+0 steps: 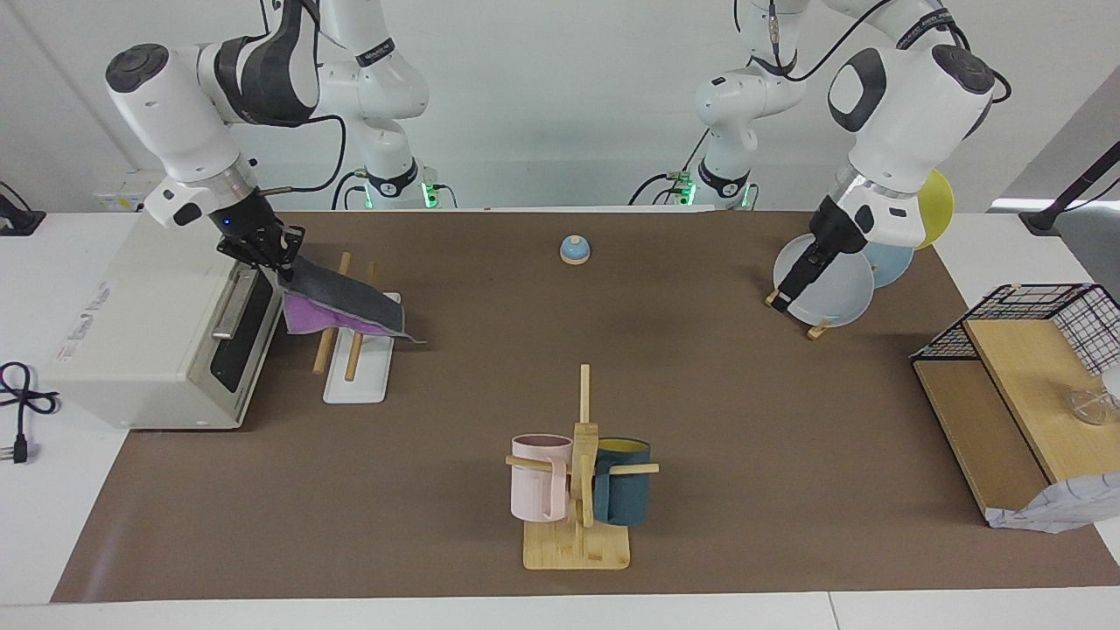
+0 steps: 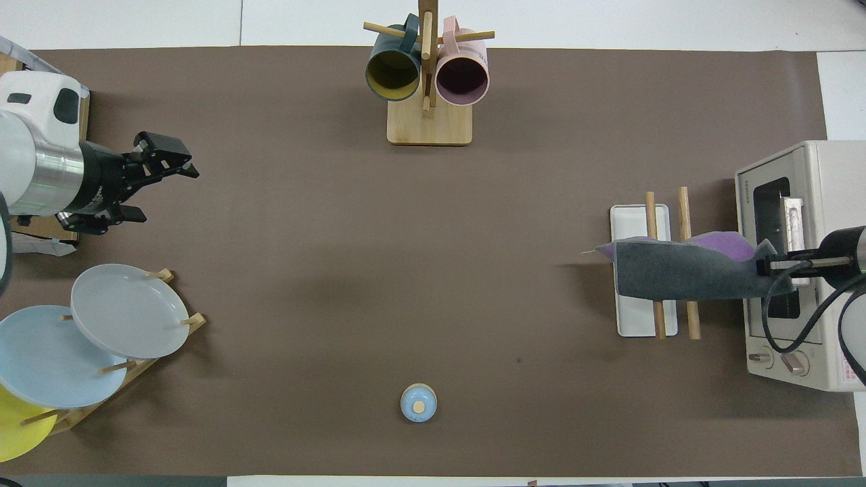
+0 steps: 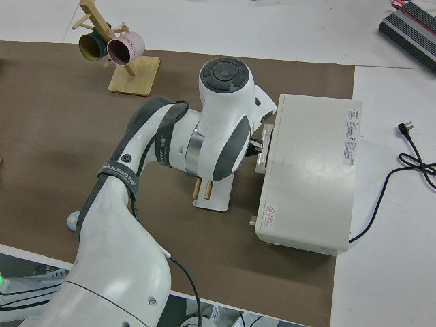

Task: Fold towel and hang on rack

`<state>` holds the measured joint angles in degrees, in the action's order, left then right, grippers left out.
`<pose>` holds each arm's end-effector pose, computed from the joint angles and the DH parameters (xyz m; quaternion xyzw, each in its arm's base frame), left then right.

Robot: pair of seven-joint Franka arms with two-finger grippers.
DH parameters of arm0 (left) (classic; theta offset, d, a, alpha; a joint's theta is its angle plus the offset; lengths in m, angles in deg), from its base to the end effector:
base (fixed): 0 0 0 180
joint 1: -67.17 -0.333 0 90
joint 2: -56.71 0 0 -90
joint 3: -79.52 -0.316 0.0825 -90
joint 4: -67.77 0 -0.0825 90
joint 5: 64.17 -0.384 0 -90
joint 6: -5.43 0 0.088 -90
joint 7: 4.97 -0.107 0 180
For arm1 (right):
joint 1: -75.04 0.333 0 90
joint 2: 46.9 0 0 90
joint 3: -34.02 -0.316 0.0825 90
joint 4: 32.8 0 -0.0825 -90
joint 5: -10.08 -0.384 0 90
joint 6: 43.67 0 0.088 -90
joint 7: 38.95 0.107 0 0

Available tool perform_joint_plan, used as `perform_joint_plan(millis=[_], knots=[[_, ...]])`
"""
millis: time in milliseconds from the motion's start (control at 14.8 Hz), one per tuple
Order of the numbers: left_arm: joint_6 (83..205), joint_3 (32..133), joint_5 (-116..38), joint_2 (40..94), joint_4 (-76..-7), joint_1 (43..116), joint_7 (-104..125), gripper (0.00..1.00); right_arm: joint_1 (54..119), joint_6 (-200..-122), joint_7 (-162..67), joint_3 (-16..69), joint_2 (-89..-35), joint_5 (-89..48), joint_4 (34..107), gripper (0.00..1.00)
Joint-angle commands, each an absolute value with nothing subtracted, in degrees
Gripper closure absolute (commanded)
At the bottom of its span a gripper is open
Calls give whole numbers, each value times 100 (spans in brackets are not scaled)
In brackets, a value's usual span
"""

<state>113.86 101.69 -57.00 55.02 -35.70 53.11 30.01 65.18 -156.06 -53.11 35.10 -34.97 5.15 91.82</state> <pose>0.5590 -0.0914 0.5568 0.9657 0.2473 0.0328 0.0719 0.4811 -0.0877 0.4800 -0.9991 -0.0118 -0.0064 0.0413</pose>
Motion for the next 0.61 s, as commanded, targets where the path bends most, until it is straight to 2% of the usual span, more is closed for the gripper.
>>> perform_joint_plan(millis=[0,270,404,472,539], knots=[[10880,9396,-6222,5661,-3042,5985,1941,0,6423,-15880,-5415,3437,-3459,612,9419,100],[10152,8578,-6583,5618,-2698,6777,587,0,6396,-15898,-5398,3437,-3486,639,9447,100],[9695,8427,-6628,5548,-2653,6928,24,0,6387,-15890,-5372,3437,-3486,639,9447,100],[9510,8427,-6628,5513,-2688,6937,-135,0,6387,-15890,-5371,3437,-3494,639,9438,84],[9438,8418,-6628,5486,-2741,6972,-163,0,6387,-15890,-5380,3437,-3494,639,9438,75]])
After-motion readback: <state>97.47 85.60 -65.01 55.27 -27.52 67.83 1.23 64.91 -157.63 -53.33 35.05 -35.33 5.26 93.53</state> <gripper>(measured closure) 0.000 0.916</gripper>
